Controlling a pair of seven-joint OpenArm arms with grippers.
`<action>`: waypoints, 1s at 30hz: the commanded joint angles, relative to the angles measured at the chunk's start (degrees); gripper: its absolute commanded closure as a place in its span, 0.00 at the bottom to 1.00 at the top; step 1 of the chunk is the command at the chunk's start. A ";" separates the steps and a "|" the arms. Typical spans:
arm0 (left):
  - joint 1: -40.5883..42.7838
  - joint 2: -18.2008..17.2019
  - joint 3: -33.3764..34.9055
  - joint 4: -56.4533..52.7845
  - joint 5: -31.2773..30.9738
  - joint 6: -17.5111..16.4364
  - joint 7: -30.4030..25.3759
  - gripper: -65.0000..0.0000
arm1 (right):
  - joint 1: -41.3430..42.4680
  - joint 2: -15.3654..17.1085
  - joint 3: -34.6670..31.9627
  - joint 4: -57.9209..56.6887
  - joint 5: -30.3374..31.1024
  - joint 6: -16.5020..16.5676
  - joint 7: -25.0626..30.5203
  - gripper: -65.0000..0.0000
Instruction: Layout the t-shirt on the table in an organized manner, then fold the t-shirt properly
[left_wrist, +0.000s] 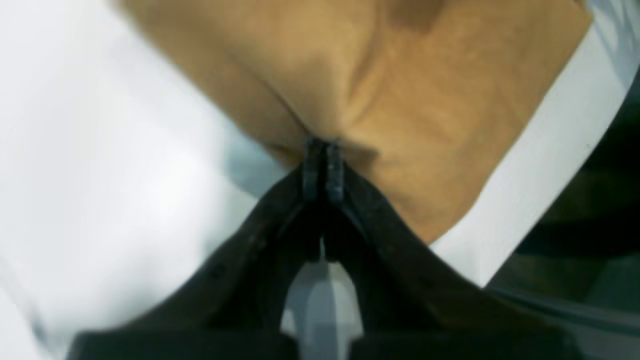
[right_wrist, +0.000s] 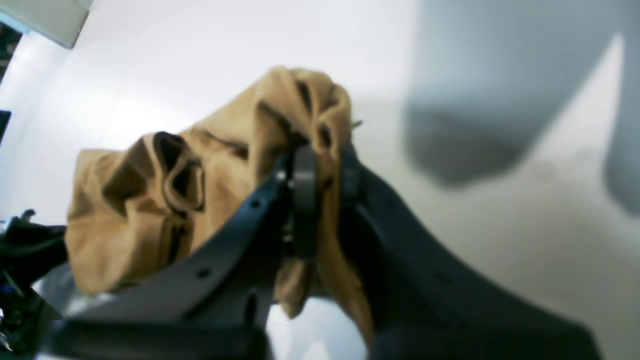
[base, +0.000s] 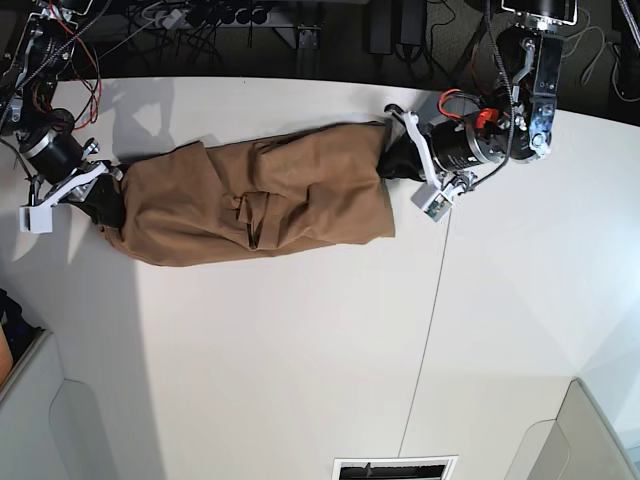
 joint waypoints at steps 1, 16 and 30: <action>-0.74 -0.44 0.81 0.87 0.81 -0.49 -2.21 1.00 | 1.01 -0.15 0.22 1.27 2.03 0.66 0.72 1.00; -0.96 2.38 2.49 0.87 4.48 -0.49 -3.06 1.00 | 2.05 -9.62 -12.13 9.25 4.13 1.33 -2.47 1.00; -0.96 2.34 0.22 0.87 1.57 -0.49 -3.06 1.00 | 2.14 -13.29 -34.07 8.98 -10.69 1.03 0.59 0.60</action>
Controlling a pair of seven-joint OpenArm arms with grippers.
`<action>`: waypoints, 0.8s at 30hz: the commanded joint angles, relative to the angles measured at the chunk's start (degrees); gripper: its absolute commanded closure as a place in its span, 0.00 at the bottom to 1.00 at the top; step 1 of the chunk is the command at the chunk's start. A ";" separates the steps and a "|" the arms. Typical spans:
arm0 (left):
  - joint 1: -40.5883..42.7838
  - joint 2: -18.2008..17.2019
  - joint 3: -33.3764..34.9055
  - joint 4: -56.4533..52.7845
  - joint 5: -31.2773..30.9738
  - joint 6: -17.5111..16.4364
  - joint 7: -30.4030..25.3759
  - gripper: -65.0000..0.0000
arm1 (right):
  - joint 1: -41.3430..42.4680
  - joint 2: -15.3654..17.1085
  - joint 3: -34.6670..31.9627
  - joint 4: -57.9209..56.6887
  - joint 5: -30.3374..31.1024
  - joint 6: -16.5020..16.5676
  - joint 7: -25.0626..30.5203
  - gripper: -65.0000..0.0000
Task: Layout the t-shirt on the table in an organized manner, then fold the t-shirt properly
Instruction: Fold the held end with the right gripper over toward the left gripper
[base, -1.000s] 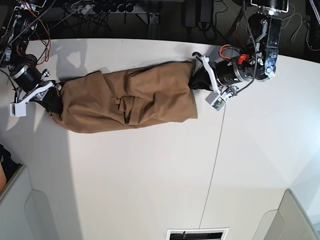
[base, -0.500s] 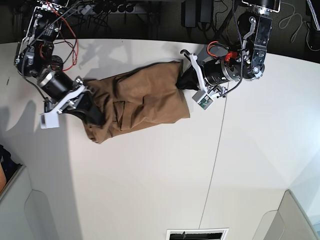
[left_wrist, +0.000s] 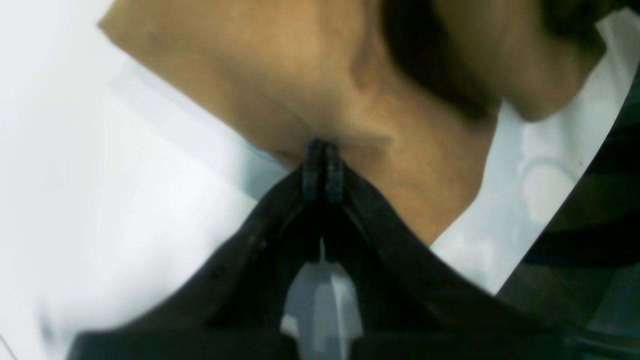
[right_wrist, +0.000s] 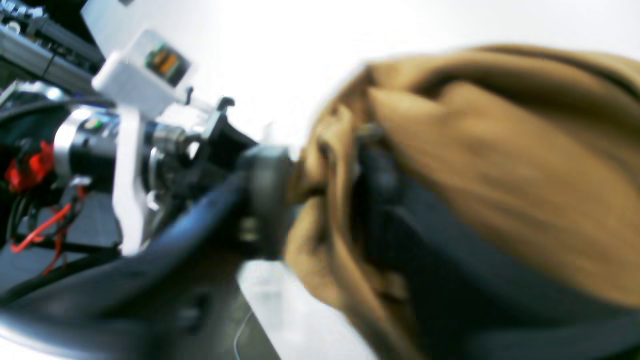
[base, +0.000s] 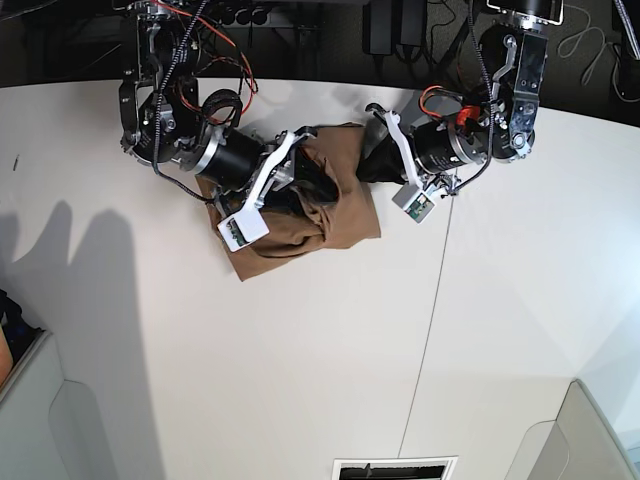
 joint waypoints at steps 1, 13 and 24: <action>-0.46 -0.22 -0.66 0.87 -1.38 -0.47 -1.01 1.00 | 0.72 -0.24 -1.27 0.90 1.16 0.46 1.68 0.56; -0.44 -1.49 -11.85 0.87 -13.73 -0.47 4.81 1.00 | 6.84 -0.22 -4.87 1.46 -1.62 0.44 2.86 0.56; 1.81 -1.22 -12.92 0.87 -15.96 -0.47 6.84 1.00 | 8.76 -0.22 3.06 1.33 -10.78 -1.25 1.77 1.00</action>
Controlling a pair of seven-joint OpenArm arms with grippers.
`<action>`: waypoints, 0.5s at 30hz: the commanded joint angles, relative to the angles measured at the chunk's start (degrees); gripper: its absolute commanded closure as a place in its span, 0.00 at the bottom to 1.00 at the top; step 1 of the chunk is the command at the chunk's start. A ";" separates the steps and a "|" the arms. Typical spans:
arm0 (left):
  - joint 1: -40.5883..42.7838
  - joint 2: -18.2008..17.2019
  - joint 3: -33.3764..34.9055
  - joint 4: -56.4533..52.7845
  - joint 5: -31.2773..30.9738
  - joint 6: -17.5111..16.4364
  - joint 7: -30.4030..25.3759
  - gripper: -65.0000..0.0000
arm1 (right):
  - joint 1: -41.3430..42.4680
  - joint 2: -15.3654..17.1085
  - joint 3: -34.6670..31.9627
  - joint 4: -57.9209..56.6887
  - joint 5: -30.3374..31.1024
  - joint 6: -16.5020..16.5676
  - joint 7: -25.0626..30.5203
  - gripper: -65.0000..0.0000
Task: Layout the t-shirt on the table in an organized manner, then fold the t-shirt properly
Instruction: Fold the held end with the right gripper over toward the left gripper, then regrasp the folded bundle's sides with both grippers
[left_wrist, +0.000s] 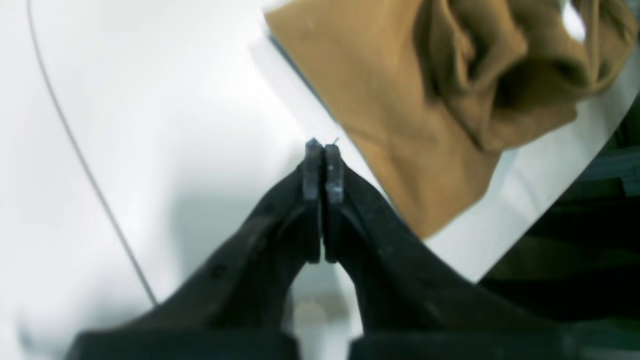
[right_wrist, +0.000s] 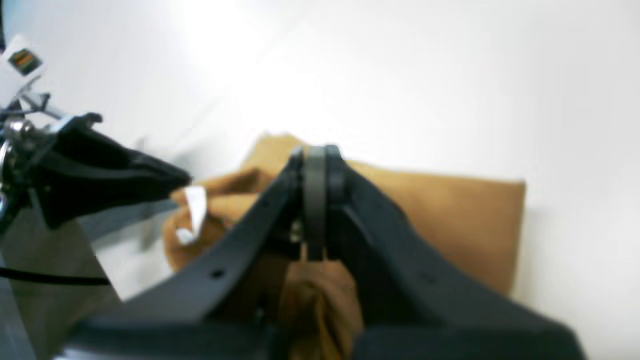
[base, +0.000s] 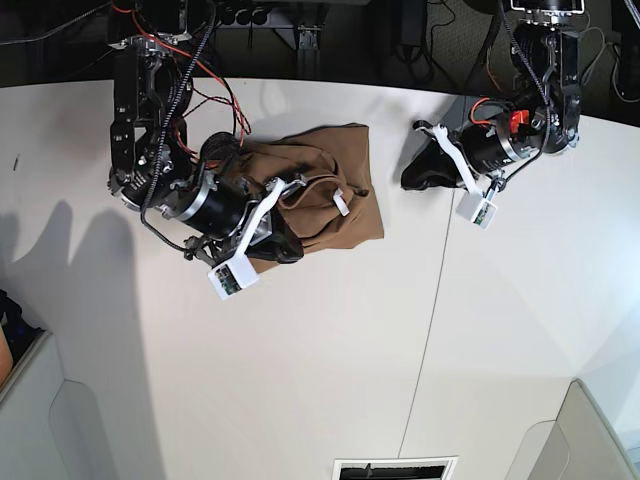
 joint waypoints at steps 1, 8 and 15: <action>-0.31 -0.24 -0.22 0.87 -1.29 -0.52 -1.25 1.00 | 0.39 -0.15 0.81 0.87 1.46 -0.20 1.53 1.00; -0.17 -0.11 4.24 0.87 0.04 -0.52 -3.48 1.00 | -2.86 -0.17 -1.77 -5.97 4.13 0.17 4.55 1.00; -0.20 1.53 5.73 0.87 2.67 -0.52 -4.59 1.00 | -2.36 -0.83 -11.30 -9.07 4.13 0.24 6.82 1.00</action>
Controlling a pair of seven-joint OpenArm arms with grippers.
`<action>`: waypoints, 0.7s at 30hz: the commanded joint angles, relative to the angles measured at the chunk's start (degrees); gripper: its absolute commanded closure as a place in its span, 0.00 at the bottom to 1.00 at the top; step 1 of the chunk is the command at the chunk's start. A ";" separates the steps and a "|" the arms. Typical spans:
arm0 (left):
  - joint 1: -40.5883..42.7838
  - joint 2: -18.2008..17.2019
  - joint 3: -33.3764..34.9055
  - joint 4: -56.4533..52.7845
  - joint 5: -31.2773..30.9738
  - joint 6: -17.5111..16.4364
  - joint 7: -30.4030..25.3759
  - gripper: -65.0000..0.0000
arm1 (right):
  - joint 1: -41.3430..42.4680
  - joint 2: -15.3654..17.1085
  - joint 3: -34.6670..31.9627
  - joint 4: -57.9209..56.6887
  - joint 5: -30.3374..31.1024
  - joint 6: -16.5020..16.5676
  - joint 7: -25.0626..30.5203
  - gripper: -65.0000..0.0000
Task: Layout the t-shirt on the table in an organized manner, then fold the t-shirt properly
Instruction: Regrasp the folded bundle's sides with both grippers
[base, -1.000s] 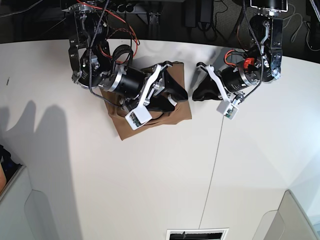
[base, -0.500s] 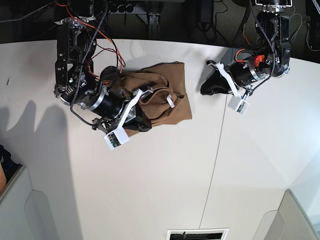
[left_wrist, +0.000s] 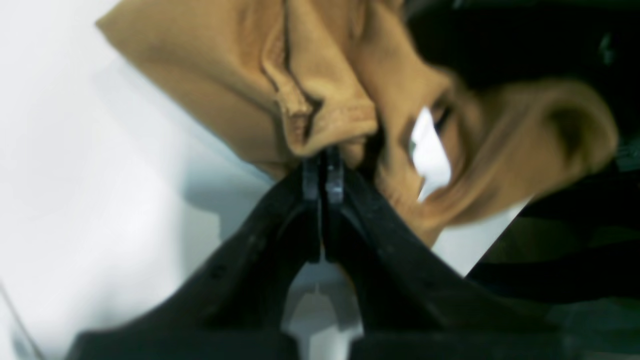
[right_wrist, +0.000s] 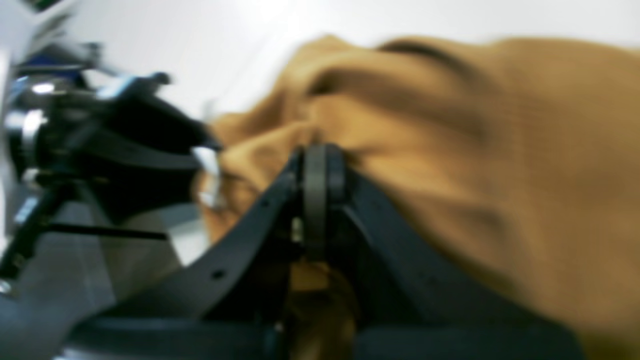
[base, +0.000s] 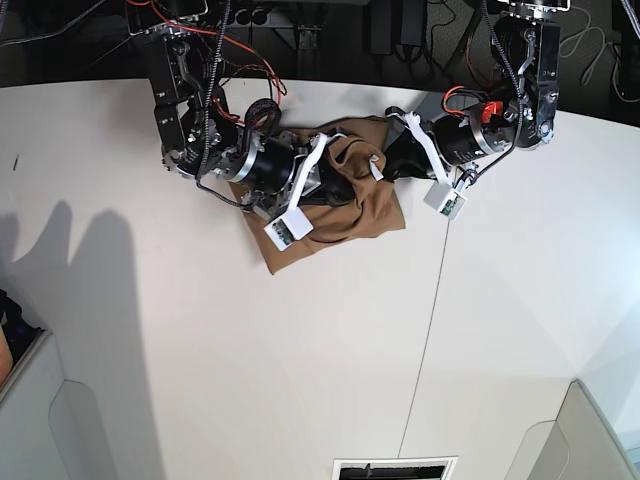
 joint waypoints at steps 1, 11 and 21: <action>-0.50 -0.04 -0.11 0.87 -1.38 -0.54 -1.49 1.00 | 0.79 -1.20 -0.48 1.14 1.31 0.46 1.46 1.00; -0.52 0.00 -1.88 0.87 -2.16 -0.54 -1.46 1.00 | 2.49 -4.55 -0.33 2.64 0.37 0.63 1.33 1.00; -0.48 -0.61 -11.63 6.05 -10.56 -0.54 3.74 1.00 | 9.62 -4.22 8.90 2.80 -5.27 0.09 1.38 1.00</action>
